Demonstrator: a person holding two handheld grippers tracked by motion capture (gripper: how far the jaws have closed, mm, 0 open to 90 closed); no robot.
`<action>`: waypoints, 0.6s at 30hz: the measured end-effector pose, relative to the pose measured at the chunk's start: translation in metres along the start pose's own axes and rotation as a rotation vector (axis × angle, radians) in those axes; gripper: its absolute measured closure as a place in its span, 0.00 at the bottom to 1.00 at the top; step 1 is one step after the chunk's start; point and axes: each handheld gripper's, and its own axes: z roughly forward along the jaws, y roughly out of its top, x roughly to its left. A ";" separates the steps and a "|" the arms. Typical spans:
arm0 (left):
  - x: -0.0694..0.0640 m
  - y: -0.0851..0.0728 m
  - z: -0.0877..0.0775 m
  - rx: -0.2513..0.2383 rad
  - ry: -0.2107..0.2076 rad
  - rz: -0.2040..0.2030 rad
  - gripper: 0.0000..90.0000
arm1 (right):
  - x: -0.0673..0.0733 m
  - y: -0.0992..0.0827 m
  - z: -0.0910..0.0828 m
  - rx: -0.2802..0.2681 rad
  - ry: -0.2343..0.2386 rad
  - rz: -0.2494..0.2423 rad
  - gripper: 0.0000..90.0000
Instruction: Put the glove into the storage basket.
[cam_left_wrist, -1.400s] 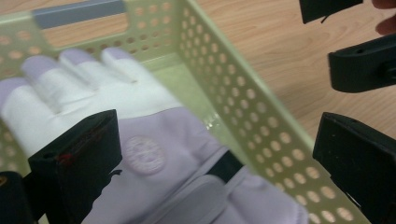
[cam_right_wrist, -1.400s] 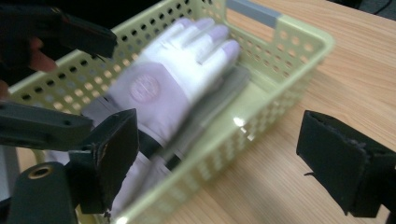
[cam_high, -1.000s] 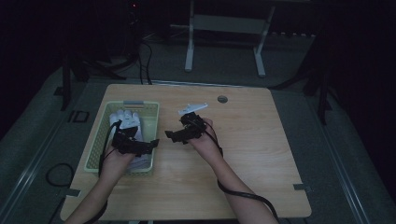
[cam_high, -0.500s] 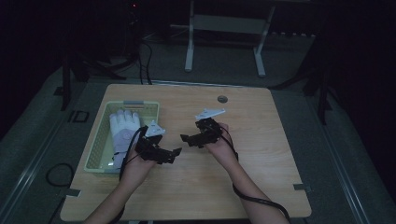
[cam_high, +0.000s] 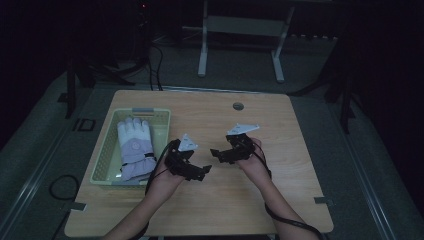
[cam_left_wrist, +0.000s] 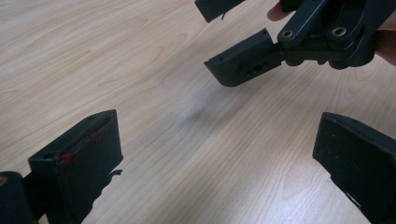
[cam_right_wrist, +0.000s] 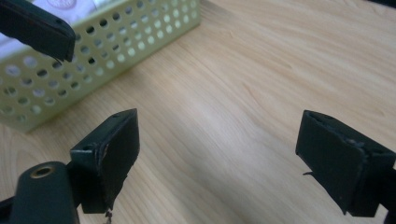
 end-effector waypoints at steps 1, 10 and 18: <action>-0.001 0.000 0.002 0.001 -0.003 0.002 0.02 | -0.002 -0.003 -0.001 0.001 -0.002 0.001 0.15; -0.016 0.000 0.018 0.006 -0.052 0.021 0.02 | -0.016 -0.029 -0.015 0.005 -0.013 0.021 0.15; -0.031 -0.005 0.032 0.017 -0.090 0.048 0.02 | -0.025 -0.052 -0.025 0.009 -0.025 0.038 0.15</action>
